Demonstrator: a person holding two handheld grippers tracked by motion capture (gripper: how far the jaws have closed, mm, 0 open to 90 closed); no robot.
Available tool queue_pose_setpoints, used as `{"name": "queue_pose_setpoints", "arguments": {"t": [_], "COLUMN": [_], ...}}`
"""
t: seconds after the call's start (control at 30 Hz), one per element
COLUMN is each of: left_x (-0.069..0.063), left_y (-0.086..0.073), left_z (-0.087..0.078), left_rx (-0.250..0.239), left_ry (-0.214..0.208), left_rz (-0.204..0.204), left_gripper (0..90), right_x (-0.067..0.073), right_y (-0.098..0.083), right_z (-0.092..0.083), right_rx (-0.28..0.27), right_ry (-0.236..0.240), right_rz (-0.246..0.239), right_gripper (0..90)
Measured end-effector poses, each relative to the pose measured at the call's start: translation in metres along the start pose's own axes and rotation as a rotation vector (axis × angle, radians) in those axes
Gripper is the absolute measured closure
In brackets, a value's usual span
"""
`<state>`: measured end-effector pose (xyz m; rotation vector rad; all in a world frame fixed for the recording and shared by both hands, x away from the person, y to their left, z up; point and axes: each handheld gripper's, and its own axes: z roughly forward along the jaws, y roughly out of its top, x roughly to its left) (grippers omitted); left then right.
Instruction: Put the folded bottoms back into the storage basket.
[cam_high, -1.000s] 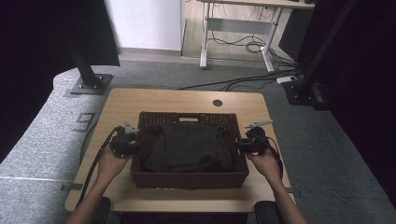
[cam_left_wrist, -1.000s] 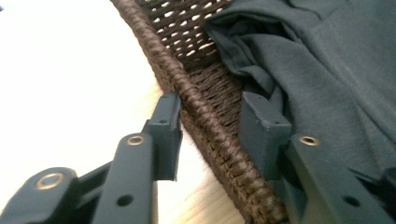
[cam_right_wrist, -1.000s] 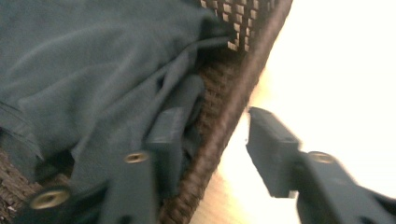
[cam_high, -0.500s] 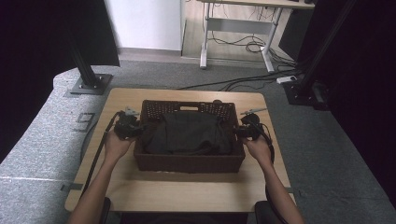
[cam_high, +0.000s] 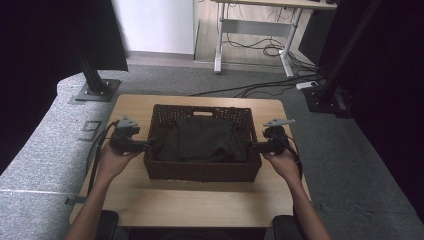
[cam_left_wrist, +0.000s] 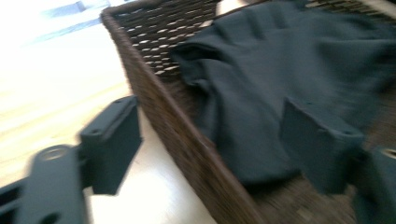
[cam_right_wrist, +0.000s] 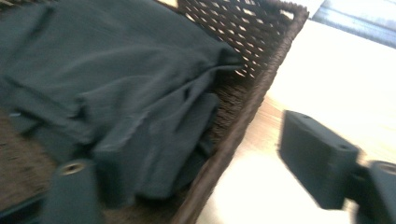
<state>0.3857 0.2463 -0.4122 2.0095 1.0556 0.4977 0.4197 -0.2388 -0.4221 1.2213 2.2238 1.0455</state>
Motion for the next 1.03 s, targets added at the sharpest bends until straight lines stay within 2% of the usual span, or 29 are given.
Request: {"name": "queue_pose_setpoints", "arguments": {"t": [0.03,0.1,0.17,0.23,0.3,0.4,0.43,0.53,0.63,0.73,0.77,0.8,0.83,0.9,0.93,1.03], "left_x": [-0.004,-0.011,-0.016,-0.021,-0.024,-0.023,-0.022,-0.021,-0.018,-0.017,-0.018,-0.018,-0.018,-0.015,-0.014,-0.014], "left_y": [-0.006,-0.022,-0.037,-0.056,-0.079,-0.098,-0.104,-0.121,-0.131,-0.134,-0.136,-0.137,-0.136,-0.135,-0.135,-0.135], "left_z": [-0.008,-0.021,-0.026,-0.027,-0.021,-0.01,-0.006,0.009,0.024,0.04,0.044,0.045,0.046,0.048,0.048,0.048], "left_rx": [-0.013,-0.016,-0.013,-0.009,0.006,0.026,0.037,0.072,0.104,0.192,0.184,0.176,0.181,0.2,0.203,0.203], "left_ry": [-0.007,-0.038,-0.043,-0.047,-0.037,-0.049,-0.046,-0.017,-0.012,0.025,0.045,0.042,0.034,-0.003,-0.006,-0.007], "left_rz": [0.003,0.011,0.02,0.031,0.023,-0.003,-0.002,0.044,0.046,0.06,0.084,0.081,0.072,0.033,0.023,0.024], "left_gripper": [14.9,10.5,6.2,4.5,2.6,2.4,1.9,0.2,0.0,0.0,0.0,0.0,0.0,0.0,0.0,0.0], "right_x": [0.004,0.012,0.02,0.027,0.031,0.035,0.035,0.034,0.032,0.028,0.026,0.025,0.025,0.024,0.024,0.024], "right_y": [-0.004,-0.015,-0.025,-0.041,-0.056,-0.084,-0.09,-0.115,-0.135,-0.147,-0.15,-0.153,-0.155,-0.154,-0.154,-0.155], "right_z": [-0.009,-0.022,-0.03,-0.038,-0.042,-0.039,-0.036,-0.021,0.0,0.017,0.021,0.025,0.026,0.026,0.027,0.027], "right_rx": [-0.016,-0.019,-0.03,-0.047,-0.055,-0.046,-0.045,-0.027,0.034,0.084,0.092,0.092,0.076,0.077,0.078,0.078], "right_ry": [0.007,0.017,0.014,0.043,0.056,0.068,0.077,0.108,0.08,0.05,0.044,0.038,0.033,0.03,0.028,0.028], "right_rz": [-0.008,-0.051,-0.063,-0.064,-0.062,-0.063,-0.058,-0.043,-0.048,-0.047,-0.051,-0.04,-0.032,-0.025,-0.028,-0.028], "right_gripper": [14.1,12.5,8.4,1.5,0.0,0.0,0.0,0.0,0.0,0.0,0.0,0.0,0.0,0.0,0.0,0.0]}}
